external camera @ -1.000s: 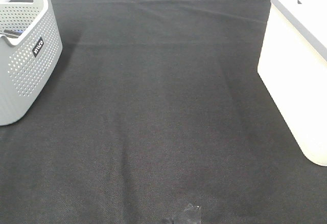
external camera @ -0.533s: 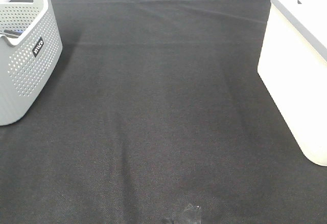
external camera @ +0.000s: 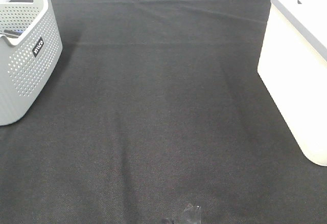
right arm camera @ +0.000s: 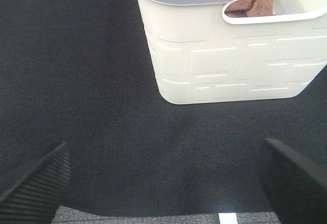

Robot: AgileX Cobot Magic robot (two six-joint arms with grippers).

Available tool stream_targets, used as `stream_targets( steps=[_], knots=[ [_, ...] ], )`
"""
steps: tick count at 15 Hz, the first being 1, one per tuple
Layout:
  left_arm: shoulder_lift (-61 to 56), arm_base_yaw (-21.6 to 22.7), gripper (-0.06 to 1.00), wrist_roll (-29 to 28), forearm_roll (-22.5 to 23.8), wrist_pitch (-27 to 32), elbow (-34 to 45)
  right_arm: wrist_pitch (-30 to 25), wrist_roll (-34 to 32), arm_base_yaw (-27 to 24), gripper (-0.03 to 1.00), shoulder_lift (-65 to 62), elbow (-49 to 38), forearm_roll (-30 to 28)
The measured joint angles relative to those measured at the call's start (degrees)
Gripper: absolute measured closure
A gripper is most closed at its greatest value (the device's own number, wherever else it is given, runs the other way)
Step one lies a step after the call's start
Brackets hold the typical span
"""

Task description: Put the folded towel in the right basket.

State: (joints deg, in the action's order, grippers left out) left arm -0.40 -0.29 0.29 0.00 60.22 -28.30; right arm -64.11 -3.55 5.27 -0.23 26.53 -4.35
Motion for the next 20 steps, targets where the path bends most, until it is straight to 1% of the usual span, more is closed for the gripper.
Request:
stream_targets(
  steps=[2, 3, 20],
  knots=[
    [0.0, 0.0, -0.05, 0.0, 0.0, 0.0, 0.0, 0.0, 0.1, -3.8, 0.01, 0.0, 0.0, 0.4],
    [0.0, 0.0, -0.05, 0.0, 0.0, 0.0, 0.0, 0.0, 0.1, -4.8, 0.01, 0.0, 0.0, 0.4],
    [0.0, 0.0, -0.05, 0.0, 0.0, 0.0, 0.0, 0.0, 0.1, -4.8, 0.01, 0.0, 0.0, 0.8]
  ],
)
